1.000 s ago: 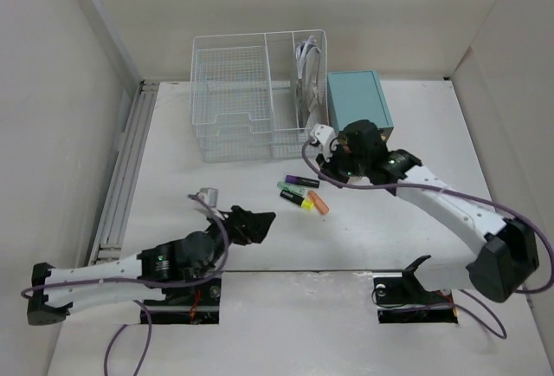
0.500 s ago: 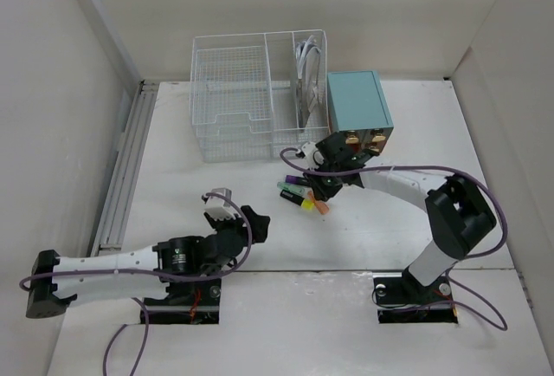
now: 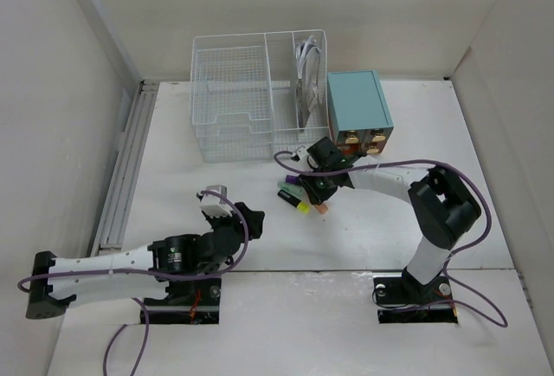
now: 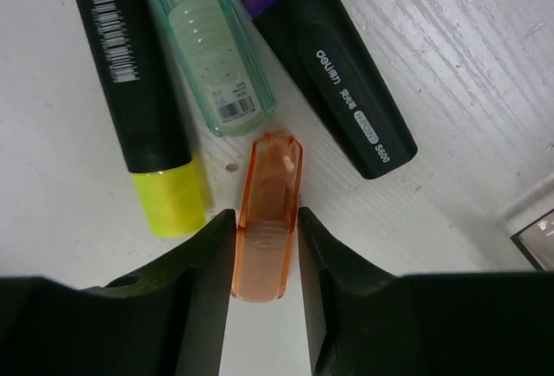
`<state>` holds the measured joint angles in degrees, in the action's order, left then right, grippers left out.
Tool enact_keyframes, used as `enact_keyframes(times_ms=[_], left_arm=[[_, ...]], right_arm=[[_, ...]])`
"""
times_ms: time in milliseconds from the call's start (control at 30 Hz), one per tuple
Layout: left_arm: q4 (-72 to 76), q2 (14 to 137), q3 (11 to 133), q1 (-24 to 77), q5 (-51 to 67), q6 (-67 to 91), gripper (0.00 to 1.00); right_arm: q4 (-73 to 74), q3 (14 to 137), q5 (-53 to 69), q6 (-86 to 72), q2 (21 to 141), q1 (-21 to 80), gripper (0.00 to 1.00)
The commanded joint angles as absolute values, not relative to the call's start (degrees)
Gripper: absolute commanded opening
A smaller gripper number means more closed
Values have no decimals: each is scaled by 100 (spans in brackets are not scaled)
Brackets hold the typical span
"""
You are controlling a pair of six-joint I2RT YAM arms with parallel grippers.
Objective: Organize the desk
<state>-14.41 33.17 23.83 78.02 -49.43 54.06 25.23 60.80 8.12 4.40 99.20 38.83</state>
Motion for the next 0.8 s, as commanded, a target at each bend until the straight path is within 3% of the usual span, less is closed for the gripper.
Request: enact_keyframes(times_ms=[0, 267, 300, 400, 467, 500, 567, 767], left_arm=[[-1582, 3095, 2619, 7831, -5124, 5283, 61], [-1451, 3146, 2672, 7831, -5124, 5106, 62], [-1389, 3199, 2672, 7831, -5124, 5019, 62], [-1161, 3550, 2733, 7831, -5124, 4861, 58], [-1004, 3865, 2803, 7831, -5124, 4791, 53], [-950, 3963, 2873, 7701, -5124, 4790, 46], [-731, 4121, 2926, 7533, -4940, 4528, 43], [693, 4613, 2927, 6225, -3369, 3745, 39]], right_arm=[[2408, 6214, 598, 272, 10090, 3946, 41], [2522, 6319, 483, 211, 10406, 3946, 42], [2575, 6372, 483, 211, 10458, 3998, 40], [2575, 6372, 544, 211, 10459, 4051, 22], [2575, 6372, 615, 211, 10459, 4052, 8], [2575, 6372, 615, 272, 10346, 4052, 5], [2628, 6372, 799, 359, 10170, 4052, 0], [2576, 6582, 1282, 703, 8896, 3816, 0]])
